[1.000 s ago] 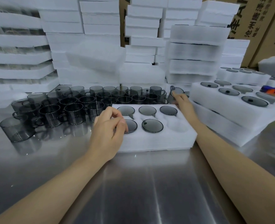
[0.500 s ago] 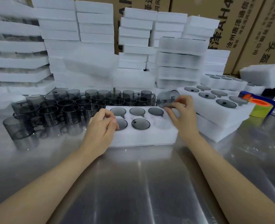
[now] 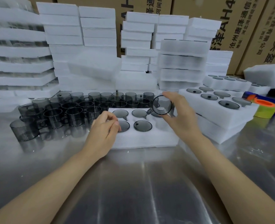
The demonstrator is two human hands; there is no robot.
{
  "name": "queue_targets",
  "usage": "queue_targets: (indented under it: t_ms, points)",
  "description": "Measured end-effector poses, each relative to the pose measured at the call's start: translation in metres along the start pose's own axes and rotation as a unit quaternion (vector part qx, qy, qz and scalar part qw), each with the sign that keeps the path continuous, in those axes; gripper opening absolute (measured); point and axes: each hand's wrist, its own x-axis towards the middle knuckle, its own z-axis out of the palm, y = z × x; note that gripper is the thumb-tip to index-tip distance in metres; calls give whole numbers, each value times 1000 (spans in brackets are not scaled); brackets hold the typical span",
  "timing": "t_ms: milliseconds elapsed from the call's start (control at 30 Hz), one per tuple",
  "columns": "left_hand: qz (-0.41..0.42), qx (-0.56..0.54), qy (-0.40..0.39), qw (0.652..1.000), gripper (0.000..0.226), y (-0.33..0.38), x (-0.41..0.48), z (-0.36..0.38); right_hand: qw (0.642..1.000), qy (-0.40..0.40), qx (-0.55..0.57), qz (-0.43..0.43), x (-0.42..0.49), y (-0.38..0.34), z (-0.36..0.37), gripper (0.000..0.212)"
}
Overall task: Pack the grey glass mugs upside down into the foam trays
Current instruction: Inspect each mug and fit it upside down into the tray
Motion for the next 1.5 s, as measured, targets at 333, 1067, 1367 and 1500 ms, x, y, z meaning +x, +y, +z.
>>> queue_targets:
  t_ms: [333,1067,1367,1500]
  points:
    - [5,8,2,1000,39,-2,0,1,996,-51,-43,-64,1,-8,-2,65]
    - [15,11,12,1000,38,-4,2,3,912,-214,-262,230,8,-35,-6,50]
    - [12,14,14,1000,37,-2,2,3,889,-249,-323,208,13,-43,-6,43]
    - [11,16,11,1000,37,-1,1,3,896,-300,-241,221,13,-38,-18,44]
